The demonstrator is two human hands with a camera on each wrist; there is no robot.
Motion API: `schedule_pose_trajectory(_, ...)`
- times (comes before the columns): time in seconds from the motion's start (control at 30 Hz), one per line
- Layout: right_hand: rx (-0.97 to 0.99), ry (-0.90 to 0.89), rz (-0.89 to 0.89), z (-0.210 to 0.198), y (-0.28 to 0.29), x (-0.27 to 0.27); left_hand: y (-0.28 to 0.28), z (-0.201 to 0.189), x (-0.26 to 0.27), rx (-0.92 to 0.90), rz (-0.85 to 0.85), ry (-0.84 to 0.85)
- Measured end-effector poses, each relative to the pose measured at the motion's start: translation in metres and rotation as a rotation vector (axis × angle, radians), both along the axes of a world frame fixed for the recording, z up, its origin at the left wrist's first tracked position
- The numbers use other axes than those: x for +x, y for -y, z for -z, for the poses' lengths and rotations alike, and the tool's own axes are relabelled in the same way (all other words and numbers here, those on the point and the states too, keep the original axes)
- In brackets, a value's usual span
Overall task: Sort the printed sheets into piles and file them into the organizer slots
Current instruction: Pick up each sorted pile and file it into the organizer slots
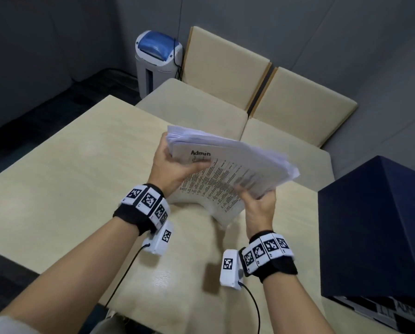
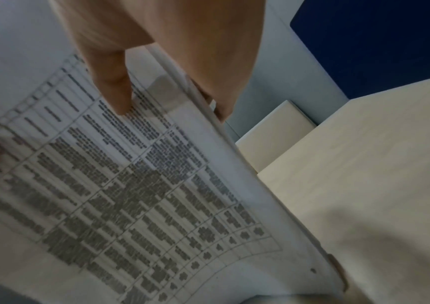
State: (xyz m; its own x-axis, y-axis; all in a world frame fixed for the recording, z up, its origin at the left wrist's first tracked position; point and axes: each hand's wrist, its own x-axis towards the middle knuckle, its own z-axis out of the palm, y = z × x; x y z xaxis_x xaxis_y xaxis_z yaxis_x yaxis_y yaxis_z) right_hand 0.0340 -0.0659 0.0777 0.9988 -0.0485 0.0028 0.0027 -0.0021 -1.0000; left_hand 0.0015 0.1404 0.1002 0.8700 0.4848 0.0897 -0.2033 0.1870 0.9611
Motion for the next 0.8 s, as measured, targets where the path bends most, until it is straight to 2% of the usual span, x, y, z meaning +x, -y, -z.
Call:
schedule_pose_trajectory(0.13, 0.027, 0.0, 0.01, 0.004, 0.001, 0.012, -0.01, 0.001, 0.01, 0.057, 0.009, -0.035)
schedule_pose_trajectory(0.3, 0.022, -0.02, 0.011, 0.0, 0.0, 0.022, -0.015, -0.002, 0.02, 0.038, 0.144, -0.141)
schedule_pose_trajectory(0.4, 0.085, -0.004, 0.073, 0.001, 0.006, 0.026, -0.02, 0.001, 0.022, -0.018, 0.157, -0.09)
schedule_pose_trajectory(0.63, 0.001, -0.006, 0.018, 0.008, 0.006, 0.025, -0.013, -0.004, 0.021, -0.016, 0.193, -0.089)
schedule_pose_trajectory(0.7, -0.063, -0.073, 0.035, 0.019, 0.017, 0.025, -0.017, -0.006, 0.021, -0.092, 0.152, -0.095)
schedule_pose_trajectory(0.8, -0.048, -0.327, 0.085, 0.046, 0.036, 0.009, -0.027, -0.005, 0.022, -0.3, 0.04, -0.062)
